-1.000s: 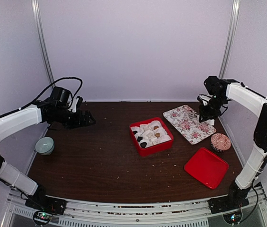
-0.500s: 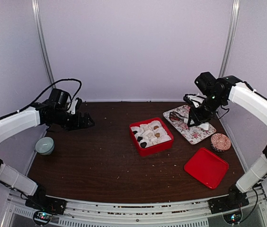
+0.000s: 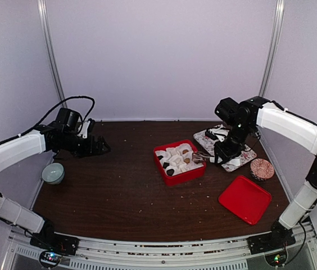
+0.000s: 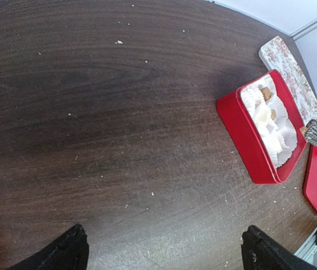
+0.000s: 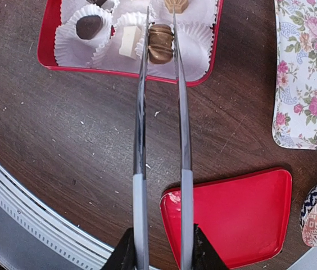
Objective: Pack the chocolate
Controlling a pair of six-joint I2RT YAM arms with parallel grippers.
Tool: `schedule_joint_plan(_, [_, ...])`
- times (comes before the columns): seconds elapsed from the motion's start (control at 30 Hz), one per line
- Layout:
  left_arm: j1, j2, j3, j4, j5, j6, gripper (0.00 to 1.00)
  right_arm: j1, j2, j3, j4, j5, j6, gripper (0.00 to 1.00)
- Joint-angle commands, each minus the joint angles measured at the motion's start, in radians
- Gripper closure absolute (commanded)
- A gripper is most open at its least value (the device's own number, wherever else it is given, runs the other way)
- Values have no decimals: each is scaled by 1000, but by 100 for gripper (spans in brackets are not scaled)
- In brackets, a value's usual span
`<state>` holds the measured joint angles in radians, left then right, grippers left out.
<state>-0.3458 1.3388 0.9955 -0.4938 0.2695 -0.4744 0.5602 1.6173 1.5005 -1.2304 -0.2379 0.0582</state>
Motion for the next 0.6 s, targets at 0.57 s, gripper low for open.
schedule_joint_plan(0.57, [18,-10,0,40,8,13,2,6,52,22,3,66,1,67])
